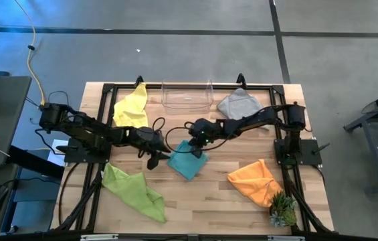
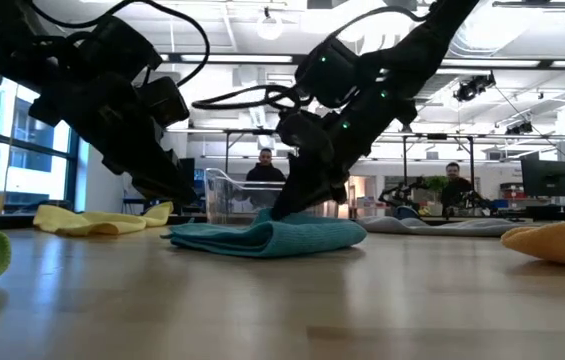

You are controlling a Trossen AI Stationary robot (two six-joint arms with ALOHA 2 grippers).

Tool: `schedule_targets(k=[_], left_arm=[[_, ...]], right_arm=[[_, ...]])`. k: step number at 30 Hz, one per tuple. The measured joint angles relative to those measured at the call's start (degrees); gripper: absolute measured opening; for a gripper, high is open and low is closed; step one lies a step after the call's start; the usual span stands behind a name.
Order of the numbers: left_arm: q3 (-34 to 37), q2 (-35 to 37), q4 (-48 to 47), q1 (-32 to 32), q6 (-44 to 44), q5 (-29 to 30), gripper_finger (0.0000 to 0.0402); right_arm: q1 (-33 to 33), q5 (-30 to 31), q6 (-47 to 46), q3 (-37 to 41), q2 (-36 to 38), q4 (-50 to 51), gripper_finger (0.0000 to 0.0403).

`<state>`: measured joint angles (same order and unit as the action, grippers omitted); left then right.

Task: Fold microfiber towels
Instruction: Fold the blue towel

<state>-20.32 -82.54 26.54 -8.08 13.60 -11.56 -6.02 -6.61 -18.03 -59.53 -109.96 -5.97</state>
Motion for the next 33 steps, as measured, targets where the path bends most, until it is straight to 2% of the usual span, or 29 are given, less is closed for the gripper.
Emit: schedule_targets(k=[5, 13, 16, 22, 33], left_arm=[[0.0, 0.0, -1.0, 1.1, 2.6, 0.1, 0.0138], [0.0, 0.0, -2.6, 4.9, 8.3, 1.1, 0.0188], [0.0, -0.8, -2.7, 6.5, 9.4, 3.7, 0.0193], [-1.7, -3.6, -3.2, 6.5, 12.7, 4.1, 0.0165], [-8.0, -10.0, -6.8, 6.6, 13.0, 3.7, 0.0121]], right_arm=[[0.0, 0.0, -1.2, 0.0, 0.6, -1.5, 0.0009], [-0.1, 0.9, -0.2, 0.0, 0.9, -2.6, 0.0002], [-0.1, 1.6, 0.3, 0.0, 0.9, -3.0, 0.0002], [0.0, 1.6, 1.6, 0.0, 0.9, -3.4, 0.0001], [0.1, 1.6, 3.0, 0.0, 0.9, -3.6, 0.0]])
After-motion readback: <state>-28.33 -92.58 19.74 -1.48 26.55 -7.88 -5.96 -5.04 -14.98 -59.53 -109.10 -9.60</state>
